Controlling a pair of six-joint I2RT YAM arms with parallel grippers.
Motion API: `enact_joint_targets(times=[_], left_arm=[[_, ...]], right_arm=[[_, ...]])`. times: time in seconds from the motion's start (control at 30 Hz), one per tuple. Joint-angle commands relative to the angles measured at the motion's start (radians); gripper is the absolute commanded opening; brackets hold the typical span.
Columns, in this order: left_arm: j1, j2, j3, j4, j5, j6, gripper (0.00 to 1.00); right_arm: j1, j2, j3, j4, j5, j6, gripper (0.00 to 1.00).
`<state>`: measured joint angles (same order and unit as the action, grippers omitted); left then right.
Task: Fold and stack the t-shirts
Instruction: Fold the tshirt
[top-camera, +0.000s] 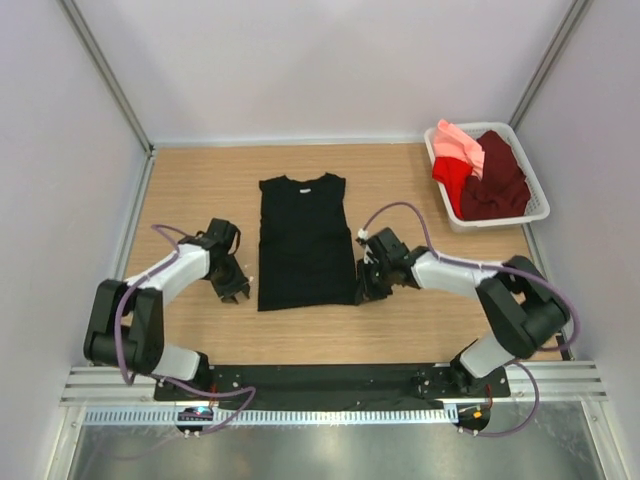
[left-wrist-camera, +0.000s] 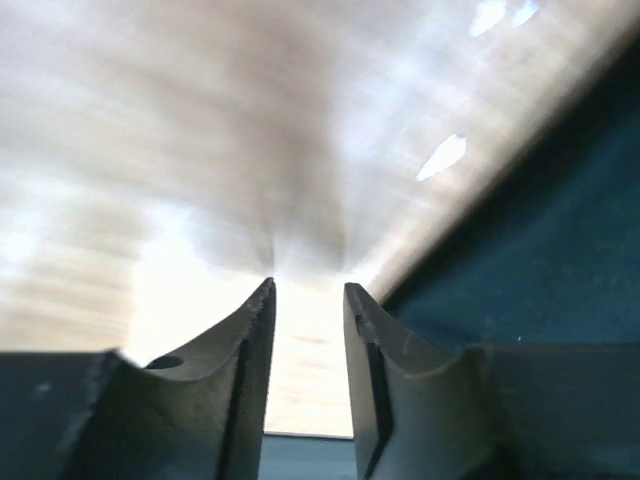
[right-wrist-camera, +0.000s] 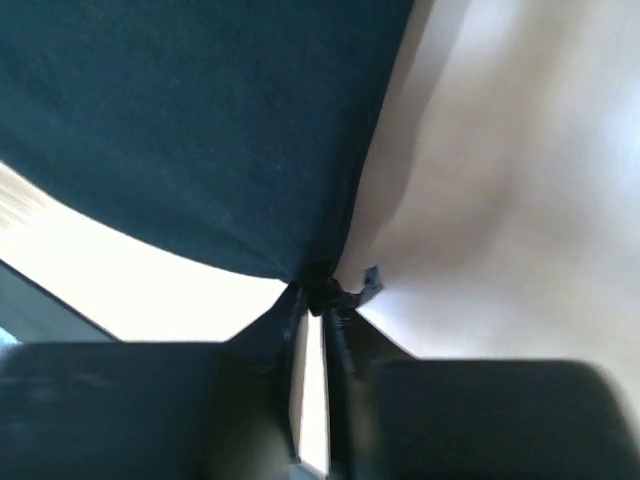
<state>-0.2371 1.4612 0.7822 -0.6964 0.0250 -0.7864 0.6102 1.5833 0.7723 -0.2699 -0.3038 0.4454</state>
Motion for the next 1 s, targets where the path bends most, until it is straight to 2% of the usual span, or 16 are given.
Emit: enact_joint_targets(times=[0.0,0.07,0.13,0.23,0.33,0.4,0.6,0.83,0.97], left_arm=[[0.012,-0.117,-0.023,-0.041,-0.031,-0.021,0.36],[0.012,-0.178,0.000,-0.035,0.025,0.002,0.36],[0.012,-0.205,0.026,-0.009,0.096,0.032,0.35],[0.010,-0.199,0.078,0.031,0.195,0.039,0.33],[0.012,-0.136,0.115,0.083,0.269,0.033,0.29],[0.010,-0.064,0.141,0.130,0.334,0.035,0.24],[0.009,0.147,0.244,0.213,0.411,0.026,0.23],[0.010,0.321,0.418,0.213,0.357,0.050,0.23],[0.016,0.409,0.509,0.161,0.280,0.075,0.24]], right_arm=[[0.081,-0.139,-0.102,-0.089,0.148,0.130,0.19],[0.097,-0.247,-0.103,-0.152,0.169,0.160,0.25],[0.095,-0.326,-0.087,-0.211,0.190,0.151,0.26],[0.094,-0.348,-0.016,-0.317,0.261,0.131,0.29],[0.091,-0.319,0.051,-0.344,0.295,0.095,0.31],[0.083,-0.267,0.093,-0.319,0.299,0.053,0.31],[0.005,-0.033,0.255,-0.198,0.206,-0.027,0.25],[-0.079,0.182,0.438,-0.183,0.193,-0.077,0.25],[-0.118,0.245,0.507,-0.160,0.170,-0.096,0.25]])
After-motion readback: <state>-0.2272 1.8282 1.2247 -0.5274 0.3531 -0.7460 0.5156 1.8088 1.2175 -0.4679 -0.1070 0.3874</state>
